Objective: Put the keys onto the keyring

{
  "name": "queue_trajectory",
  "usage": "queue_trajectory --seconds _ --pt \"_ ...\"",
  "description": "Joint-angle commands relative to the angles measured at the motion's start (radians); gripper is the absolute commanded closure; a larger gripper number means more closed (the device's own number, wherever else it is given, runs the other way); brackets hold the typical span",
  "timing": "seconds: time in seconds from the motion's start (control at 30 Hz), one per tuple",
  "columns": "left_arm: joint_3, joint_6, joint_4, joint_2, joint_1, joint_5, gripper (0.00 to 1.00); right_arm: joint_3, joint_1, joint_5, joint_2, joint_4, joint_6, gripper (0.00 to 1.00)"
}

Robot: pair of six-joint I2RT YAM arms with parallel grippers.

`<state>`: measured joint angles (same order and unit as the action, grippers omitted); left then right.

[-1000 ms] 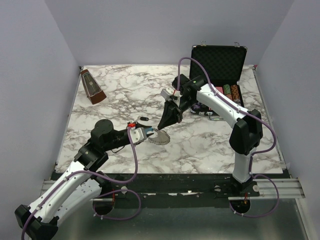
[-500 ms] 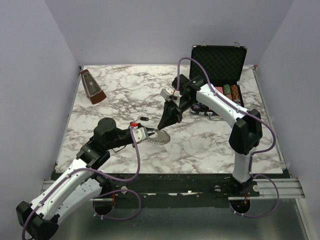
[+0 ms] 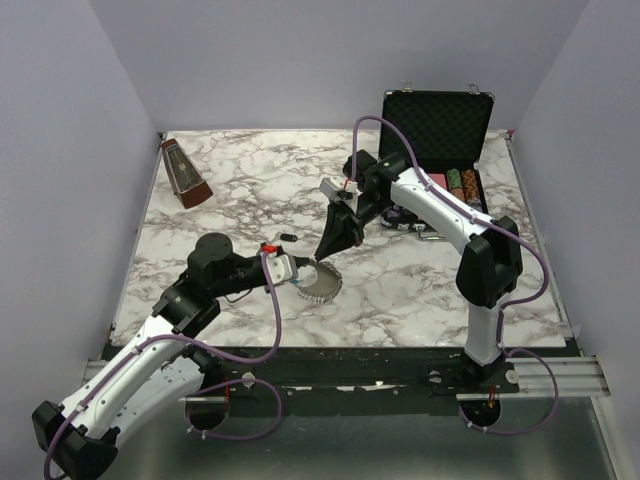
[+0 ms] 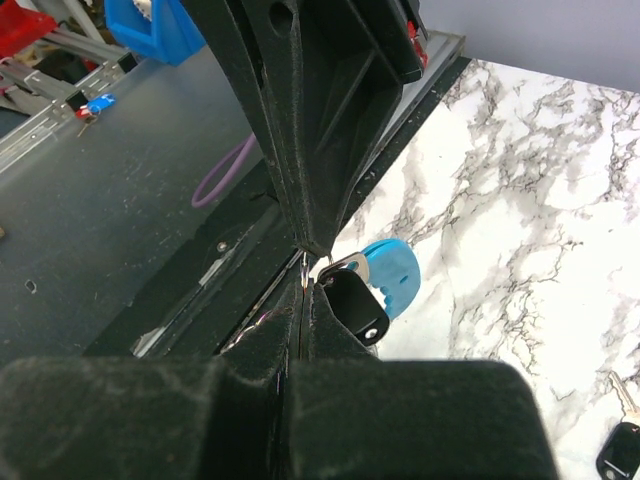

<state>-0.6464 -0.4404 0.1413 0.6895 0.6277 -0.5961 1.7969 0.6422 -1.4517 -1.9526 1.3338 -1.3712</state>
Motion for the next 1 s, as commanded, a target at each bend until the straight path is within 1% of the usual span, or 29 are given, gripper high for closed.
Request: queue_trajectory --seconds 0.0,0.2,0.33,0.5,0.83,0.97 --pt "-0.05 -0.058 0.049 0.01 -0.002 -0.056 1.0 0.019 0.005 -0.21 -0.017 0.09 0.004 0.99" --pt "-0.09 -0.118 0.158 0.024 -0.002 -0.065 1.0 0.021 0.005 -0.21 -0.02 0.088 0.006 0.99" --pt "-0.14 -0.153 0.247 0.034 0.01 -0.028 1.0 0.027 0.005 -0.208 -0.031 0.088 0.014 0.99" --pt "-0.202 -0.184 0.371 0.079 0.053 0.012 1.0 0.03 0.007 -0.208 -0.037 0.088 0.02 0.99" --pt "-0.159 -0.201 0.409 0.084 0.079 0.042 1.0 0.036 0.005 -0.208 -0.042 0.088 0.037 0.99" --pt "-0.145 -0.184 0.411 0.081 0.089 0.062 1.0 0.038 0.005 -0.21 -0.049 0.088 0.04 0.99"
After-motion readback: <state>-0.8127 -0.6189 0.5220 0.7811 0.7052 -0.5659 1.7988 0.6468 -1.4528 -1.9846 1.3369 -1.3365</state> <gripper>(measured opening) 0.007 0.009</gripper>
